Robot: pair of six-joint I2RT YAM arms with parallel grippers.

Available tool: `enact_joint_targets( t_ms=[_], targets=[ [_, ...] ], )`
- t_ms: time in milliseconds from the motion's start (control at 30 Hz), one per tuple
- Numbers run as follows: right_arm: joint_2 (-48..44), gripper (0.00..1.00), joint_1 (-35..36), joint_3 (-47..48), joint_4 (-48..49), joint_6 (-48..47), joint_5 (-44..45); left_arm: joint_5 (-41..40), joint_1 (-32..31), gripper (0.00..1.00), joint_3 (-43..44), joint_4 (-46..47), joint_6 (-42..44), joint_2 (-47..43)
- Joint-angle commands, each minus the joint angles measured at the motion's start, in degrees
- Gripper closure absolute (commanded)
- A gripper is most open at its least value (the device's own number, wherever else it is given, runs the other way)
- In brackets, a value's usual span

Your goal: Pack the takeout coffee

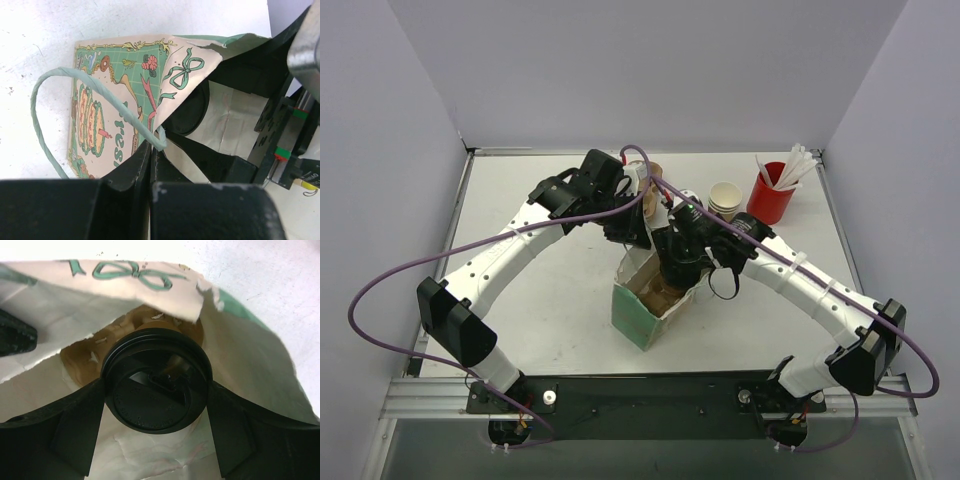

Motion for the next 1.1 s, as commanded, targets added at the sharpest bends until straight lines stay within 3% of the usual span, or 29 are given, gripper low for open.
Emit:
enact_joint_targets(
  t_ms=[0, 700, 1067],
  targets=[
    [-2.35, 0.39, 0.76, -0.83, -1.21, -0.26, 0.69, -2.55, 0.11, 1.00, 0.78, 0.66, -0.18, -1.85],
    [4.59, 0.41, 0.33, 0.40, -0.43, 0.36, 5.70, -1.50, -0.15, 1.00, 0.78, 1.10, 1.05, -2.29],
    [5.30, 0.42, -0.99, -0.38, 1.42, 1.32, 4.12, -2.46, -0.85, 1.00, 1.13, 0.13, 1.75, -2.64]
  ],
)
